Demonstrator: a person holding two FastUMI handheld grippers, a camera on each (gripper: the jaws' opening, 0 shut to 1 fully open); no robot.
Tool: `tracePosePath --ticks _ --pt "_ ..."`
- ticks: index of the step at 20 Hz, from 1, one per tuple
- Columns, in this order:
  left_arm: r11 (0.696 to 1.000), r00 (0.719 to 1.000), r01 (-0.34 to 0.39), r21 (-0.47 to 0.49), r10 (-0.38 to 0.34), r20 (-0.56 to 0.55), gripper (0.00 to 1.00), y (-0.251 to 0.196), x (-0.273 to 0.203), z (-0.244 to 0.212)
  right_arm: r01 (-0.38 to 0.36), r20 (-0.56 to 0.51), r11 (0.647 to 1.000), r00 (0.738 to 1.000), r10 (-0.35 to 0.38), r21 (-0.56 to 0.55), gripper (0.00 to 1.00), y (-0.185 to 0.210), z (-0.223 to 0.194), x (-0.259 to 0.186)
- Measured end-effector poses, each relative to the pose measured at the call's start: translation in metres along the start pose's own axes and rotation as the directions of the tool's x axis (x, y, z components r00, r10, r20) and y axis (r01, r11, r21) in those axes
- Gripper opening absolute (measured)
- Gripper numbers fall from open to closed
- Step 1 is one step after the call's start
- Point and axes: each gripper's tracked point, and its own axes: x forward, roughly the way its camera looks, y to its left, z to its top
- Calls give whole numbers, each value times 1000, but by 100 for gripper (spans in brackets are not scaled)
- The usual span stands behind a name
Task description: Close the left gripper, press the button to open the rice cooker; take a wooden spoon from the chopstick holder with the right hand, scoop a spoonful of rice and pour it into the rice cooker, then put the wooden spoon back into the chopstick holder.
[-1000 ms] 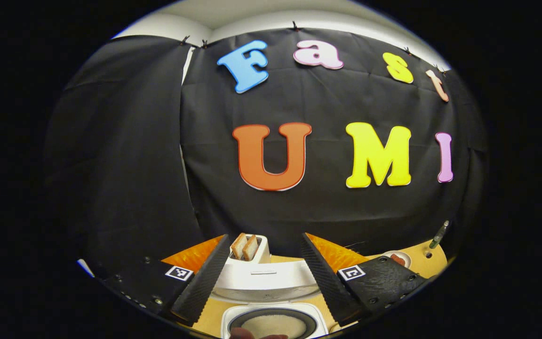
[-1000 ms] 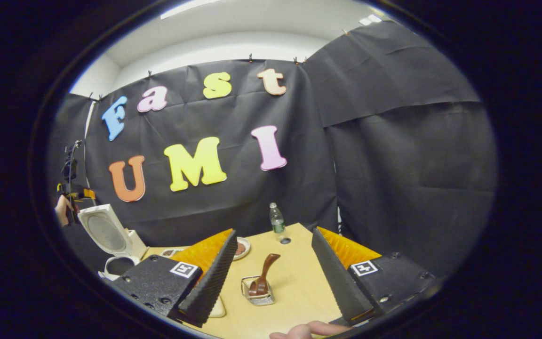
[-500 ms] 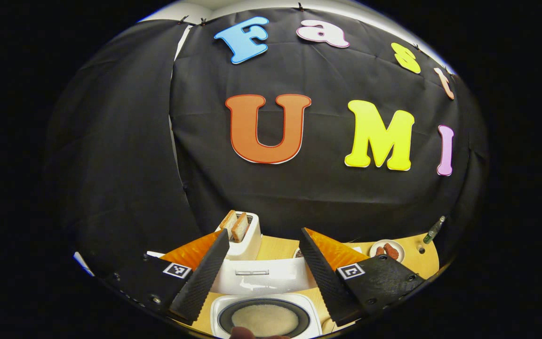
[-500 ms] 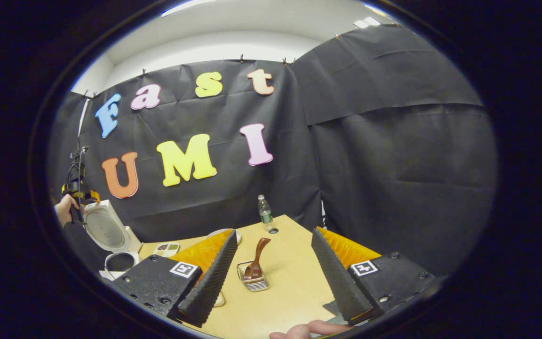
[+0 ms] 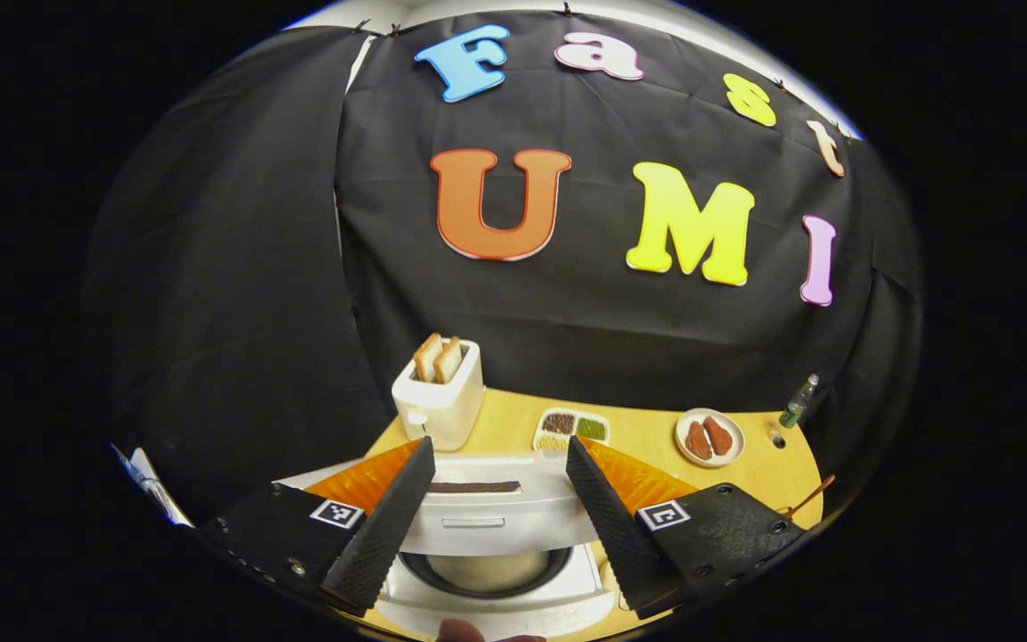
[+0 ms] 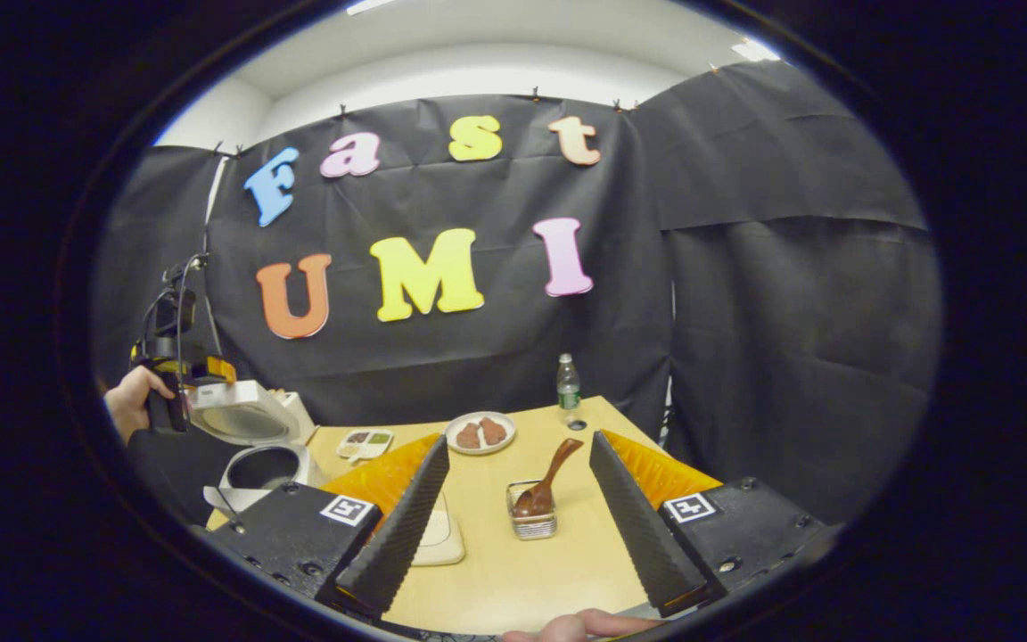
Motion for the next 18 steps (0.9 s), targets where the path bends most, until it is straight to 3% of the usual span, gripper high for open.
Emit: tracePosePath --ticks 5,8,10,12,18 --pt "999 990 13 -36 -18 -136 95 -1 -14 -84 -83 -45 996 996 82 -18 100 30 -13 -5" --pt "998 981 16 -68 -29 -190 96 2 -13 -116 -92 -59 995 994 89 -49 100 34 -16 -13" --pt "995 974 12 -102 -35 -226 100 3 -9 -129 -83 -66 995 995 79 -51 100 32 -19 -16" --pt "992 965 4 -122 -36 -259 96 1 -9 -138 -68 -76 997 995 65 -36 100 29 -23 -17" --pt "998 954 -14 -65 -6 -298 96 2 -6 -154 -45 -73 999 996 46 4 100 26 -23 -12"
